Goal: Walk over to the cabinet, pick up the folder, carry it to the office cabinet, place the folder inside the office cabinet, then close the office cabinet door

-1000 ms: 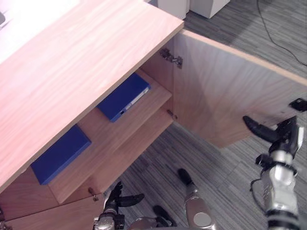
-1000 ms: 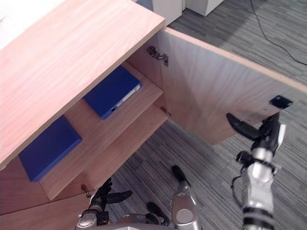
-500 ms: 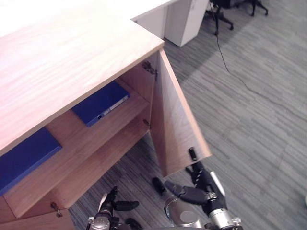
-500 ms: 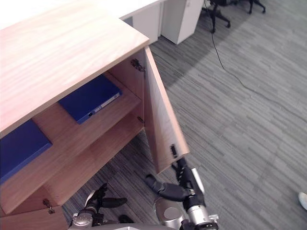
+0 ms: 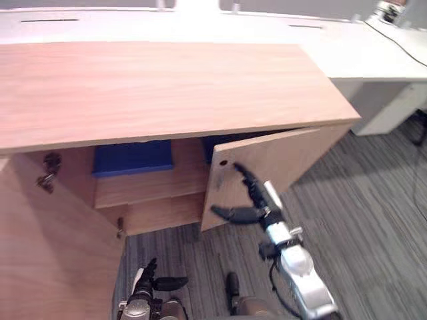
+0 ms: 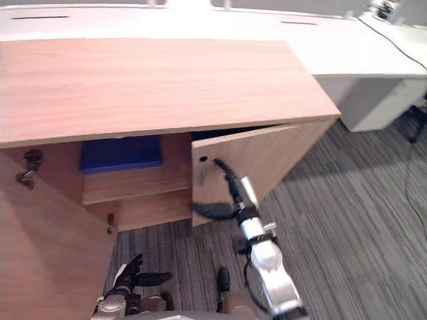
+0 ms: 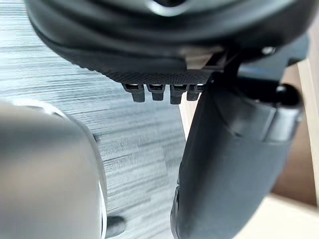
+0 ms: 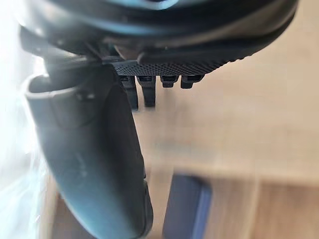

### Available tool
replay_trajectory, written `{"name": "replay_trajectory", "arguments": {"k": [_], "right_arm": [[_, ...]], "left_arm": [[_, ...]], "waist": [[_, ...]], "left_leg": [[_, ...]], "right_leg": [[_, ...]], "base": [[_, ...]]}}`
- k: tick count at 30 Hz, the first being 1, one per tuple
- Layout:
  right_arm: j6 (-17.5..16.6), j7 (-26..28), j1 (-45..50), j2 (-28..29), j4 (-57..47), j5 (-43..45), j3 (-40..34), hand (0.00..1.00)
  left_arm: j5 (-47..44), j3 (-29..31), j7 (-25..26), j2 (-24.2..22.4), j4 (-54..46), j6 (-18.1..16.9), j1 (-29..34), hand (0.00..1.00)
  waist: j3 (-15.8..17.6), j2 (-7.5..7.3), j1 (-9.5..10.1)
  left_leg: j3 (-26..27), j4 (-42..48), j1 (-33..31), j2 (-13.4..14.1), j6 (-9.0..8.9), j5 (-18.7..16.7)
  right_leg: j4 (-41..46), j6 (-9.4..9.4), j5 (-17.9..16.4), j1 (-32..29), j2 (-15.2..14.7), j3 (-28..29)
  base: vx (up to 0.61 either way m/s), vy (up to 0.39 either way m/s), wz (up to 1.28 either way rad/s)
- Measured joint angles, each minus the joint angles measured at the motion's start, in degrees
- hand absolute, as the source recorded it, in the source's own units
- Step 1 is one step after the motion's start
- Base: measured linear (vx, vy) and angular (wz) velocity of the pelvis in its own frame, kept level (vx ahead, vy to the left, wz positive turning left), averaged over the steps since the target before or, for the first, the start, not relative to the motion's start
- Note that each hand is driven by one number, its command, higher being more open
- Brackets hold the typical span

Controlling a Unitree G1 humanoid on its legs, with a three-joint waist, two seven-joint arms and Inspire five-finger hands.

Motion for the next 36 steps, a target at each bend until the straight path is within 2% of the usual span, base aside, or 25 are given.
{"name": "replay_trajectory", "arguments": {"k": [2, 4, 7, 9, 12, 15, 17, 19, 21, 24, 28, 36], "right_arm": [[-0.2, -3.7, -2.5, 0.0, 5.4, 0.6, -3.9, 1.0], [-0.1, -5.1, -5.2, -1.5, 11.2, 0.8, -5.2, 1.0], [0.0, -5.6, -5.7, -2.9, 14.2, 2.2, -6.0, 1.0], [-0.1, -5.7, -5.4, -2.5, 17.0, 2.3, -4.8, 1.0], [-0.3, -5.4, -3.3, -1.6, 19.9, 2.1, -3.7, 1.0], [-0.4, -4.7, -1.6, -1.2, 24.6, 0.3, -1.2, 1.0], [-0.3, -2.4, -2.3, -0.8, 30.1, -1.4, 1.6, 1.0], [-0.2, -1.4, -3.8, 0.2, 33.3, -2.5, 2.7, 1.0], [0.1, -0.9, -5.6, 2.4, 36.8, -2.6, 3.1, 1.0], [0.1, -0.9, -5.5, 3.5, 37.0, -2.5, 3.1, 1.0], [0.1, -1.4, -5.1, 3.2, 36.9, -2.3, 3.0, 1.0], [0.1, -0.7, -1.5, 3.2, 36.9, -2.2, 2.4, 1.0]], "left_arm": [[-1.3, 0.0, 0.0, 0.5, -0.3, 0.0, 0.3, 1.0], [-1.8, 0.0, 0.0, 0.8, -0.3, 0.0, 0.6, 1.0], [-2.2, 0.1, 0.0, 0.4, -0.8, -0.1, 1.2, 1.0], [-4.7, 2.4, 0.3, -0.7, -4.0, -0.2, 4.1, 1.0], [-7.7, 3.5, 1.0, -1.6, -8.1, -0.5, 6.4, 1.0], [-10.9, 4.7, 1.1, -2.5, -11.2, -0.7, 7.7, 1.0], [-12.8, 5.7, 1.0, -2.6, -15.0, -0.9, 8.0, 1.0], [-14.4, 7.5, 1.1, -2.6, -17.9, -1.3, 7.9, 1.0], [-16.8, 11.8, 1.5, -1.9, -22.9, -2.0, 7.8, 1.0], [-19.3, 15.5, 3.9, 1.5, -27.7, -3.3, 7.7, 1.0], [-20.0, 17.2, 5.5, 6.4, -34.5, -4.8, 7.5, 1.0], [-20.0, 17.4, 5.4, 13.2, -42.9, -6.6, 3.9, 1.0]], "waist": [[0.0, 0.17, 0.68], [0.2, 0.53, 0.79], [0.0, 1.71, 1.14], [0.1, 2.85, 1.69], [0.3, 3.14, 2.82], [0.6, 3.69, 4.86], [1.3, 4.88, 7.81], [1.9, 5.89, 9.16], [2.6, 6.96, 11.05], [2.7, 6.82, 12.18], [2.9, 6.51, 12.19], [3.3, 4.68, 11.64]], "left_leg": [[-1.6, -0.2, -0.4, -0.6, 0.08, 0.6], [-2.6, -0.5, -0.8, -1.2, 0.27, 1.1], [-4.7, -1.5, -1.4, -2.2, 0.02, 1.9], [-7.3, -3.1, -1.5, -3.1, -0.22, 3.4], [-12.4, -4.6, -3.4, -4.4, -0.37, 5.6], [-17.9, -6.2, -4.1, -5.5, -0.6, 7.8], [-22.2, -9.2, -4.1, -6.5, -0.97, 10.4], [-24.8, -11.7, -3.9, -6.9, -1.31, 12.4], [-28.2, -15.7, -3.2, -7.1, -1.62, 15.4], [-31.1, -19.9, -2.0, -7.0, -2.23, 17.8], [-32.4, -24.0, -0.8, -6.7, -1.97, 20.1], [-30.5, -24.0, -0.4, -5.9, -1.77, 20.2]], "right_leg": [[0.0, 0.0, 0.0, 0.1, -0.4, -1.4], [0.0, 0.04, 0.0, 0.3, -0.9, -2.3], [0.3, 0.37, -0.7, 0.4, -1.5, -4.3], [1.2, 0.67, -2.2, 0.5, -2.4, -6.8], [1.2, 1.05, -3.4, 0.8, -2.7, -12.2], [1.3, 0.47, -3.9, 2.3, -3.1, -18.2], [1.4, 0.21, -4.6, 3.4, -3.7, -22.9], [1.4, 0.04, -4.9, 3.6, -3.9, -25.6], [1.4, -0.32, -5.2, 4.4, -4.0, -28.8], [1.4, -0.36, -5.7, 5.4, -4.1, -30.6], [1.5, -0.44, -6.5, 5.4, -4.3, -31.0], [1.5, -0.59, -6.9, 4.9, -3.6, -28.7]], "base": [[-0.01, 0.018, 0.35], [-0.04, 0.021, 0.28], [-0.05, -0.009, 0.44], [-0.04, -0.034, 0.66], [0.01, -0.059, 0.92], [0.03, -0.064, 1.08], [0.02, -0.053, 1.04], [-0.01, -0.056, 0.89], [-0.03, -0.061, 0.83], [-0.04, -0.024, 0.59], [-0.05, 0.027, 0.23], [-0.01, 0.002, -0.11]]}}
